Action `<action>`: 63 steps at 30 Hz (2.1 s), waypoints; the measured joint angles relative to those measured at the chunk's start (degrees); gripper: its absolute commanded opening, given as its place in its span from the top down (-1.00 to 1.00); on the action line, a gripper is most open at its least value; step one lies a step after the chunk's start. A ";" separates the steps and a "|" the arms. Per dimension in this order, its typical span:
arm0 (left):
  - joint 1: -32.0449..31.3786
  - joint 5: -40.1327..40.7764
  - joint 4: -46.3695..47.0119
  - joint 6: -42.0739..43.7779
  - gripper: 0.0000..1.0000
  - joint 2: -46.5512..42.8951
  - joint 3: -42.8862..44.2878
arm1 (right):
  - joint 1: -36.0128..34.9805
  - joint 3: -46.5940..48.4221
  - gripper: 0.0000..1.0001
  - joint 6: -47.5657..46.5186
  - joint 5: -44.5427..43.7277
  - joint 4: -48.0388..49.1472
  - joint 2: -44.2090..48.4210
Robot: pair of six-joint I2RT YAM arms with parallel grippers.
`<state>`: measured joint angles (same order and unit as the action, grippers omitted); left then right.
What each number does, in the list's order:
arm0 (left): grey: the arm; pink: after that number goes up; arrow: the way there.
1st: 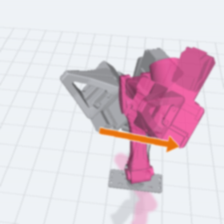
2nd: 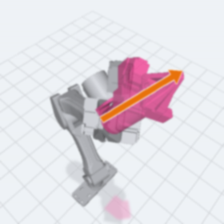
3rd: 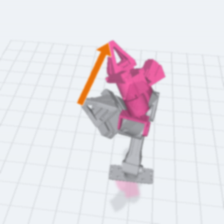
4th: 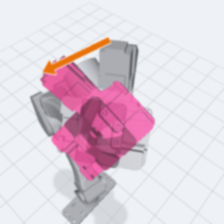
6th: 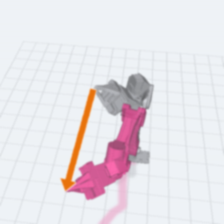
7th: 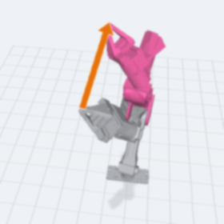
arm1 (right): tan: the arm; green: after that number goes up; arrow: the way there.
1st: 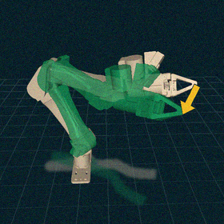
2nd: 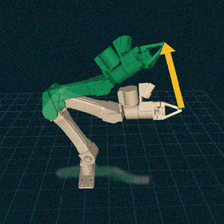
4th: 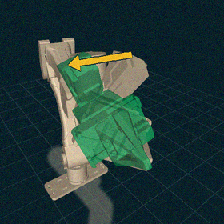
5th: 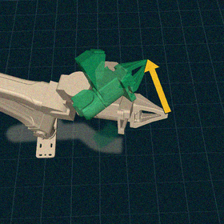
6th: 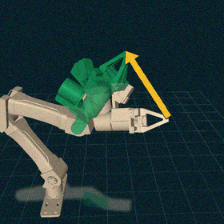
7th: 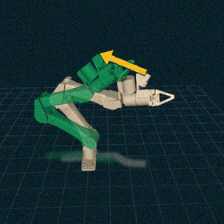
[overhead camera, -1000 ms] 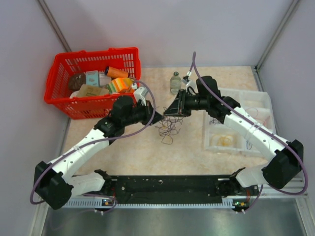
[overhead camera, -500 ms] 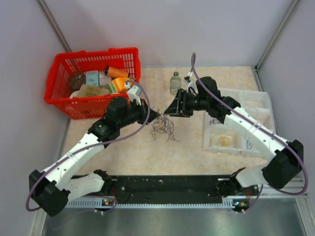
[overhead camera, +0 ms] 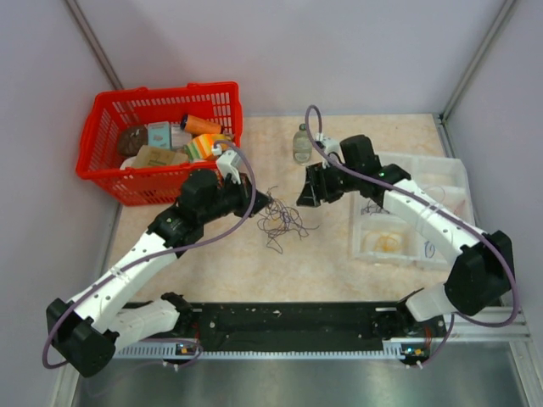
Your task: Untangle the cables
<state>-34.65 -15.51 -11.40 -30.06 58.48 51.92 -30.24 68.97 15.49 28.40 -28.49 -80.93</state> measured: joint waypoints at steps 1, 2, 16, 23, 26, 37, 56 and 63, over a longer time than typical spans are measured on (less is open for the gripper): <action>0.00 0.00 -0.20 0.00 1.00 0.00 0.00 | 0.00 0.00 -0.25 -1.70 -0.24 0.15 -0.81; 0.00 0.00 -0.33 -0.02 1.00 -0.07 0.00 | 0.00 0.02 -0.25 -3.04 -0.57 0.44 -1.75; 0.00 2.56 -4.22 0.09 0.96 -1.97 0.17 | -9.49 -2.89 1.00 -3.34 -11.91 12.48 -4.24; 2.23 15.08 -14.45 0.31 0.49 -2.21 1.09 | -9.66 6.71 1.00 -2.71 -17.62 0.28 8.22; 3.69 15.23 -15.21 0.31 -0.20 -2.54 0.37 | -9.66 17.35 1.00 -0.74 -16.11 -0.83 10.27; 3.98 5.20 -7.82 2.34 -0.92 -11.19 -3.28 | -9.66 35.71 1.00 9.35 -13.60 -2.78 3.50; 0.50 0.20 10.25 0.07 0.79 8.13 -1.27 | -11.26 54.10 1.00 30.53 -6.95 4.15 -0.66; 2.45 9.33 1.53 2.45 1.00 4.68 -6.19 | -11.28 66.47 1.00 31.89 -9.90 5.92 -7.08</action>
<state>-32.21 -6.17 -9.87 -27.62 63.16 45.74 -41.52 135.44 47.37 18.50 -22.57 -88.01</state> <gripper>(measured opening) 0.026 0.007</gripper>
